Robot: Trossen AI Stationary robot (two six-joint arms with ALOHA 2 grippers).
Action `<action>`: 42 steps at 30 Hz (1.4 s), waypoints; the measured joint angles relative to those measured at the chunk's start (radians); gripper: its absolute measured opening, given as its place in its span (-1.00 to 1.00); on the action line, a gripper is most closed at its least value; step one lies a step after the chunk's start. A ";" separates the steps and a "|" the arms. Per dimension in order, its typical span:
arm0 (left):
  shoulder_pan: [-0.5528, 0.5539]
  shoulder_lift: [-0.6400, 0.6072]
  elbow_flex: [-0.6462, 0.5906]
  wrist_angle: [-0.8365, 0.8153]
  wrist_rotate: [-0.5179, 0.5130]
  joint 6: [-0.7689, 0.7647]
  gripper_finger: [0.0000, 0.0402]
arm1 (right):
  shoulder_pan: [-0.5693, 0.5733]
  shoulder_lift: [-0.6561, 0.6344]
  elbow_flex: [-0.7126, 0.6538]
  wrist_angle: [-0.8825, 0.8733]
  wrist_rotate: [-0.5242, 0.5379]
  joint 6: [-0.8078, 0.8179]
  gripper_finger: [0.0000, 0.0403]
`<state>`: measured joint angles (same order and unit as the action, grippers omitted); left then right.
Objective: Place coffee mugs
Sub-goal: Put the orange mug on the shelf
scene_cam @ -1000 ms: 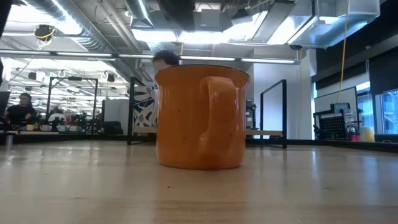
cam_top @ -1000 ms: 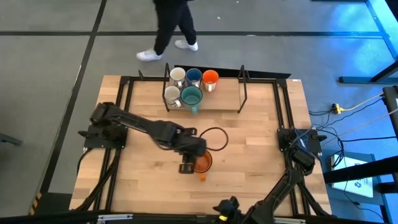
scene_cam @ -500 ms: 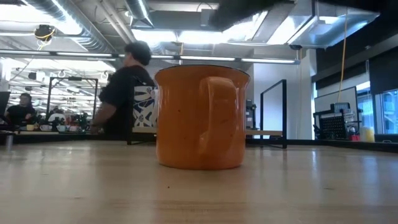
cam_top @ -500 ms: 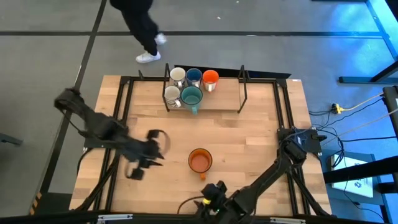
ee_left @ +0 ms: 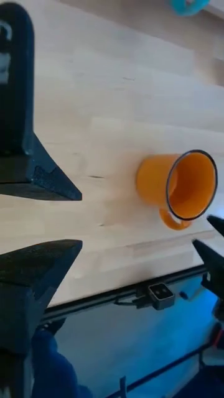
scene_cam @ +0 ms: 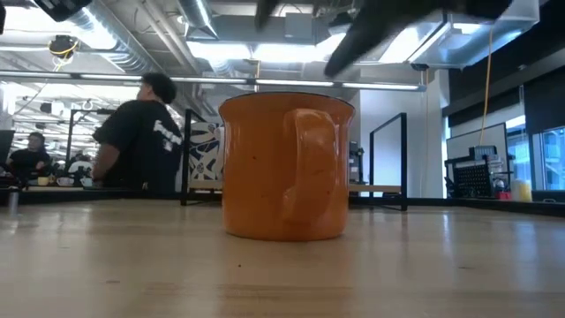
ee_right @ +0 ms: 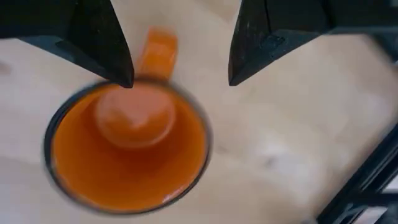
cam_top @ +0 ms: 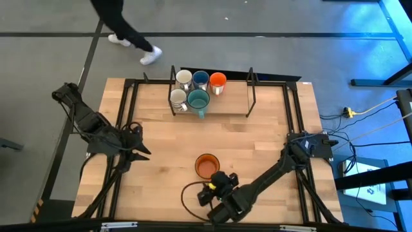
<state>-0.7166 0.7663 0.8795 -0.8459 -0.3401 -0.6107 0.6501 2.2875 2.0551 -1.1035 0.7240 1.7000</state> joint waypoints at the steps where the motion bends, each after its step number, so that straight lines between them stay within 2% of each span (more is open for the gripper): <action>1: 0.000 -0.010 -0.006 0.000 0.000 0.012 -0.48 | -0.001 0.013 -0.003 -0.003 0.018 0.019 0.23; 4: 0.000 -0.029 -0.009 0.001 0.009 0.033 -0.48 | 0.011 0.054 -0.003 -0.026 0.081 0.105 0.23; 6: 0.000 -0.036 -0.009 0.002 0.021 0.054 -0.48 | 0.026 0.078 -0.002 -0.016 0.078 0.132 0.23; 13: 0.000 -0.043 -0.009 0.001 0.045 0.095 -0.48 | 0.079 0.132 -0.003 -0.028 0.186 0.161 0.23; 21: 0.001 -0.042 -0.009 0.000 0.037 0.097 -0.47 | 0.052 0.208 -0.004 -0.015 0.303 0.163 0.23; 25: 0.001 -0.042 -0.009 0.000 0.032 0.097 -0.47 | 0.034 0.252 -0.004 -0.013 0.367 0.227 0.23; 33: 0.001 -0.042 -0.009 0.001 0.019 0.089 -0.47 | 0.018 0.276 -0.012 -0.072 0.365 0.316 0.22; 37: 0.001 -0.042 -0.009 0.002 0.006 0.089 -0.47 | 0.001 0.276 -0.012 -0.101 0.363 0.340 0.04; 42: 0.001 -0.040 -0.010 0.002 0.006 0.066 -0.47 | 0.001 0.276 -0.012 -0.106 0.369 0.329 -0.39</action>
<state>-0.7155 0.7261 0.8700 -0.8440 -0.3336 -0.5452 0.6514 2.5633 2.0430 -1.2094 1.0933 2.0293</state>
